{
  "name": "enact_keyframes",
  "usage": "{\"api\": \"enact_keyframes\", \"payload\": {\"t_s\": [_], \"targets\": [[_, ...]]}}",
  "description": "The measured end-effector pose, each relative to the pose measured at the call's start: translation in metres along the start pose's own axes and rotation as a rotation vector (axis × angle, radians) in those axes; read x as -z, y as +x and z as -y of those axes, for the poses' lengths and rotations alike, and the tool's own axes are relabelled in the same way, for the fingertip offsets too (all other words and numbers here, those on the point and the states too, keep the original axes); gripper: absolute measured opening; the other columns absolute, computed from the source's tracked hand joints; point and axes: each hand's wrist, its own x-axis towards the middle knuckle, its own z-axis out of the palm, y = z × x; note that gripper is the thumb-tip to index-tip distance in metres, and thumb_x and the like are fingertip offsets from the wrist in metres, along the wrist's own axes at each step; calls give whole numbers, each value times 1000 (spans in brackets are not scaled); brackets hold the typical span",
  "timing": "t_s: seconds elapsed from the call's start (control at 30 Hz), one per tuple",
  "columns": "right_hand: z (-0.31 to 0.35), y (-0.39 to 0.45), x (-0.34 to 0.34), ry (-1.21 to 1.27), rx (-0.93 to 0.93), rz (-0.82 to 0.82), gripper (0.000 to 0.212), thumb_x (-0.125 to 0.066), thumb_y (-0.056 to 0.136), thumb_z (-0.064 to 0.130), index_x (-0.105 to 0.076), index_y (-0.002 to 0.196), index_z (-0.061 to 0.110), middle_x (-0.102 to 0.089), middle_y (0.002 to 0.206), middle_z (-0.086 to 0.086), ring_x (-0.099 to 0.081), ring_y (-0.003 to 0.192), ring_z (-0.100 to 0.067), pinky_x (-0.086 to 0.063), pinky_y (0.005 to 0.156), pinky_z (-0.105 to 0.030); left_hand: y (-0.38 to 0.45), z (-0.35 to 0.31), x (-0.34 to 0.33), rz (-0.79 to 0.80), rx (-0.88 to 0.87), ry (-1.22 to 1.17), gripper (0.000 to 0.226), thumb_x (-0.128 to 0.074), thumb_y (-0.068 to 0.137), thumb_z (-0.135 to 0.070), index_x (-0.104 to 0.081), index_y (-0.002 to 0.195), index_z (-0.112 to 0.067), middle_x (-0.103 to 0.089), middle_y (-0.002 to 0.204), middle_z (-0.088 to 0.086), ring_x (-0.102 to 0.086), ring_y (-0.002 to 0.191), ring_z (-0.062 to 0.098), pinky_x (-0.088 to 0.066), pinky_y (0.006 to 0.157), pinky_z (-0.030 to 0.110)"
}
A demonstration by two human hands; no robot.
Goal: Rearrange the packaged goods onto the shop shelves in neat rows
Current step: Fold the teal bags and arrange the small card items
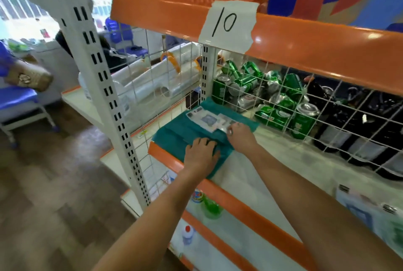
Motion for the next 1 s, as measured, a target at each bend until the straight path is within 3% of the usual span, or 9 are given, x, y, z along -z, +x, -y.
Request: {"api": "enact_keyframes", "payload": {"t_s": [0.13, 0.3, 0.43, 0.57, 0.7, 0.8, 0.87, 1.0], "targets": [[3, 7, 9, 82, -49, 88, 29, -51, 92, 16, -59, 118, 3, -58, 121, -16, -56, 110, -30, -47, 89, -34, 3, 1, -4, -32, 37, -10, 40, -32, 101, -40, -48, 134, -24, -44, 140, -1, -33, 131, 20, -32, 100, 37], [6, 12, 29, 311, -183, 362, 28, -59, 88, 20, -54, 113, 8, -50, 99, -11, -52, 85, -23, -48, 66, -29, 4, -3, -1, -28, 63, -3, 40, -34, 100, -38, -47, 135, -24, -44, 139, 0, -34, 129, 21, -31, 102, 38], [0, 8, 30, 815, -332, 419, 28, -64, 87, 11, -54, 112, 1, -49, 77, -10, -48, 64, -16, -41, 45, -22, 1, -7, 5, -3, 73, 32, 40, -34, 100, -36, -47, 136, -23, -44, 140, 0, -35, 130, 22, -25, 109, 45], [-3, -15, 34, 1179, -364, 459, 2, -56, 92, 5, -56, 94, 4, -54, 73, -7, -51, 60, -12, -43, 39, -16, -4, -11, 8, 22, 68, 19, 40, -34, 100, -34, -48, 136, -22, -46, 140, 2, -35, 131, 23, -24, 109, 44], [-10, -37, 35, 1383, -382, 401, 6, -51, 95, 5, -57, 96, 4, -59, 79, -7, -56, 67, -11, -46, 43, -15, -7, -11, 12, 2, 42, -3, 38, -35, 99, -34, -51, 132, -22, -50, 136, 1, -38, 129, 22, -26, 107, 42], [-10, -54, 33, 1517, -406, 266, 10, -51, 94, 2, -59, 89, 5, -61, 78, -6, -63, 59, -9, -49, 45, -14, -10, -10, 18, -22, -20, -1, 37, -36, 99, -32, -54, 129, -21, -53, 133, 1, -41, 126, 23, -30, 105, 42], [-9, -68, 30, 1548, -400, 182, 12, -53, 93, 2, -61, 86, 5, -62, 81, -7, -63, 66, -11, -51, 50, -15, -14, -9, 22, -36, -74, 17, 36, -36, 99, -32, -55, 127, -21, -54, 131, 1, -43, 124, 22, -31, 104, 40], [-3, -103, 26, 1552, -448, 67, 13, -52, 93, 0, -58, 105, 0, -60, 84, -9, -57, 74, -15, -49, 44, -15, -26, -7, 24, -51, -202, 7, 33, -38, 98, -33, -58, 123, -22, -56, 128, 0, -45, 122, 22, -33, 101, 38]]}}
